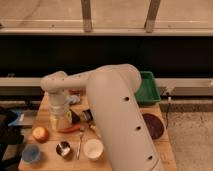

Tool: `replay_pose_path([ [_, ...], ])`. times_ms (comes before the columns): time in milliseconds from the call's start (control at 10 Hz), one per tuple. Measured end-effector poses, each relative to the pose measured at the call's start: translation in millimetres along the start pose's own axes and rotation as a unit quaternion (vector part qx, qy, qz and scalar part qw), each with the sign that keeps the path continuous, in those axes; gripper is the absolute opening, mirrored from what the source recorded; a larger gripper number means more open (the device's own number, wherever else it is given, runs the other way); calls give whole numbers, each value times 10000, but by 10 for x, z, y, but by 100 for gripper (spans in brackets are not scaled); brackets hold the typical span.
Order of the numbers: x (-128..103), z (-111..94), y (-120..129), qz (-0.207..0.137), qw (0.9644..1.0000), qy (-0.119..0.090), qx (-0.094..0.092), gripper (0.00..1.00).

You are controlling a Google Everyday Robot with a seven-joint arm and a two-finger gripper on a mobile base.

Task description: Place pepper in paper cup

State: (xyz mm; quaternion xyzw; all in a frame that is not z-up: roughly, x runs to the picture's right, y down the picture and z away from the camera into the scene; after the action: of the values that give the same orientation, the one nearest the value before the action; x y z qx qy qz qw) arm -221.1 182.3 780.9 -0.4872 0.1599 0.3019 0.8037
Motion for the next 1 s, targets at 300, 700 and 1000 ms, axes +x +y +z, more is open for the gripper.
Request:
replay_pose_path([
  [300,20,6,-60,48,10000,-31,74,62],
  [700,62,146,-155,133,9999,-88,-2,62],
  [1000,71,250,-189,181,9998,-66,-94,62],
])
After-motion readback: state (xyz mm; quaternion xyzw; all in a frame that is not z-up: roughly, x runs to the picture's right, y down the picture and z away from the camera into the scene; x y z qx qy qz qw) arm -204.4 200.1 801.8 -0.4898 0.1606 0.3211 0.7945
